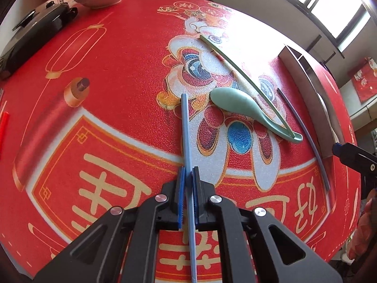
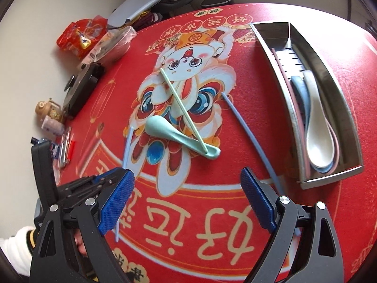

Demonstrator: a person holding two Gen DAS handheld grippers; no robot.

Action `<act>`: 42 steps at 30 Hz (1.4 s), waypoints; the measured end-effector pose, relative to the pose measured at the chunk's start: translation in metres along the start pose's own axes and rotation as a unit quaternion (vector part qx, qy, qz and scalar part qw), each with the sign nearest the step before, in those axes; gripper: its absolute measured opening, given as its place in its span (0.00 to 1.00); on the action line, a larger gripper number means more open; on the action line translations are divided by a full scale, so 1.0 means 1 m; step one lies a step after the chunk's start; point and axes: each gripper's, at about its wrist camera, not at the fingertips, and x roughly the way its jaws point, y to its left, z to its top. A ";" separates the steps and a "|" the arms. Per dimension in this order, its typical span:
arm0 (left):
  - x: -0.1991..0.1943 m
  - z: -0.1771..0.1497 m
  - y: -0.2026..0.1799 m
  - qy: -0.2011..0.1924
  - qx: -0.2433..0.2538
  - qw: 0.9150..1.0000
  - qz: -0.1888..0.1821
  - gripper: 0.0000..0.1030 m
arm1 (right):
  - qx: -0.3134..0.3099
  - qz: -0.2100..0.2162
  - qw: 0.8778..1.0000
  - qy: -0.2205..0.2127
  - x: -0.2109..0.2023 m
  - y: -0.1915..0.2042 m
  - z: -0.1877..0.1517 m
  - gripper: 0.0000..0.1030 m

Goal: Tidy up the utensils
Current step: 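Lift the blue chopstick with the left tool while the right tool approaches the mint green spoon, then grasp the mint green spoon handle with the right tool while the left tool holds the blue chopstick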

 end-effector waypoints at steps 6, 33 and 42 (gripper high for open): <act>0.001 0.002 0.003 0.002 0.032 0.999 -0.022 0.06 | 0.073 0.009 0.997 0.019 0.033 0.006 -0.002 0.66; -0.003 0.006 0.044 -0.014 0.021 0.999 -0.035 0.06 | -0.075 -0.104 0.992 0.011 0.077 0.088 0.065 0.44; -0.002 0.007 0.048 -0.017 0.013 0.999 -0.042 0.06 | -0.313 -0.152 0.935 0.067 0.101 0.104 0.032 0.30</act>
